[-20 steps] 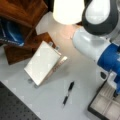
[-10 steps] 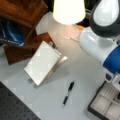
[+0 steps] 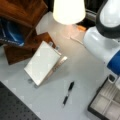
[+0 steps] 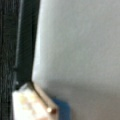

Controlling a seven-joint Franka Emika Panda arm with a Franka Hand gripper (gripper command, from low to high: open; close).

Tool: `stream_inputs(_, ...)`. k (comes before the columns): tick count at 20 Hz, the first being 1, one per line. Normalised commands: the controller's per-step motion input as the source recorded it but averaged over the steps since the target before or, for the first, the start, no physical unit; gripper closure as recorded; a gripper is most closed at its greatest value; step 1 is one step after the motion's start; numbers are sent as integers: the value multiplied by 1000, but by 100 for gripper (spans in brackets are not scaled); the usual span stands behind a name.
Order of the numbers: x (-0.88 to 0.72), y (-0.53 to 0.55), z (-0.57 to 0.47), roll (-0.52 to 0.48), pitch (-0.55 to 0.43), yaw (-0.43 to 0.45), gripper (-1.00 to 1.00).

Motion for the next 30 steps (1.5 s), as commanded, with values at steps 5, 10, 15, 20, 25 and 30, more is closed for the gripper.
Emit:
stream_inputs(5,101,356,-51,-31,-27,-250,-100)
stream_inputs(10,92,94,-67,-8,-30,-139,-100)
stream_inputs(15,-14,-190,9,27,10,-54,-100)
stream_inputs(20,-82,-355,93,14,67,24,-100)
stream_inputs(25,-25,-476,150,-27,114,124,-100)
stream_inputs(30,97,-531,160,-113,124,199,-100)
